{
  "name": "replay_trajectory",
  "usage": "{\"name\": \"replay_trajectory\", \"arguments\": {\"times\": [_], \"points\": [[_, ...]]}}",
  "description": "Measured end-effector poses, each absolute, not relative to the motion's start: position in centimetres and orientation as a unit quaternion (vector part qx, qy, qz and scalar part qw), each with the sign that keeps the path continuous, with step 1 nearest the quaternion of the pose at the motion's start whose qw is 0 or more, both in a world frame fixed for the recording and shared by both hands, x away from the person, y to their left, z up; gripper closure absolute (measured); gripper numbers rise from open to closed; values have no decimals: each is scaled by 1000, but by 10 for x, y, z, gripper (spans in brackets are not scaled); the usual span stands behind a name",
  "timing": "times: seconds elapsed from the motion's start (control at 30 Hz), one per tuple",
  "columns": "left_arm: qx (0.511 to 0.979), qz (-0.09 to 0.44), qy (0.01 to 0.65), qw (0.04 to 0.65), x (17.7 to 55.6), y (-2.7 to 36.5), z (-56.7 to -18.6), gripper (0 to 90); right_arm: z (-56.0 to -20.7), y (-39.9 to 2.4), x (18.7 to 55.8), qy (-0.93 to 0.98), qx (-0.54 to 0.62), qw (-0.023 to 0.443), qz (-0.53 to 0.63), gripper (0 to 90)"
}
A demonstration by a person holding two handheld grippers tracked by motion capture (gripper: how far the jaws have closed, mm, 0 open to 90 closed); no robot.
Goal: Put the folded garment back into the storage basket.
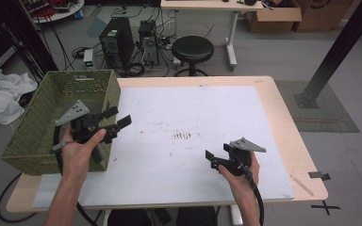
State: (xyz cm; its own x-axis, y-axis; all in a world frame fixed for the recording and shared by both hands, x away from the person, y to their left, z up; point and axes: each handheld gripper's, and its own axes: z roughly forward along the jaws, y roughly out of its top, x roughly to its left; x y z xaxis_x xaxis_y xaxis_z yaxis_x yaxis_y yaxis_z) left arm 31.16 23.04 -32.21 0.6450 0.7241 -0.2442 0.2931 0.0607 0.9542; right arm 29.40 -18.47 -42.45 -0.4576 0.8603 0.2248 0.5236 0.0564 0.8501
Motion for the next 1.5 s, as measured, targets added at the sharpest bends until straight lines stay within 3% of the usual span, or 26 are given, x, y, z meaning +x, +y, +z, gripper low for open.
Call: {"name": "replay_trajectory", "arguments": {"times": [0.2, 0.47, 0.77, 1.5], "points": [[680, 194, 352, 613, 295, 198, -329, 260, -424, -187, 293, 704, 494, 176, 479, 203], [679, 168, 383, 604, 293, 170, -398, 298, -424, -184, 296, 708, 488, 172, 481, 204], [711, 182, 402, 548, 298, 163, -439, 284, -433, -191, 295, 701, 499, 168, 481, 196], [706, 169, 405, 556, 298, 160, -441, 281, -441, -199, 297, 694, 508, 166, 482, 190]]}}
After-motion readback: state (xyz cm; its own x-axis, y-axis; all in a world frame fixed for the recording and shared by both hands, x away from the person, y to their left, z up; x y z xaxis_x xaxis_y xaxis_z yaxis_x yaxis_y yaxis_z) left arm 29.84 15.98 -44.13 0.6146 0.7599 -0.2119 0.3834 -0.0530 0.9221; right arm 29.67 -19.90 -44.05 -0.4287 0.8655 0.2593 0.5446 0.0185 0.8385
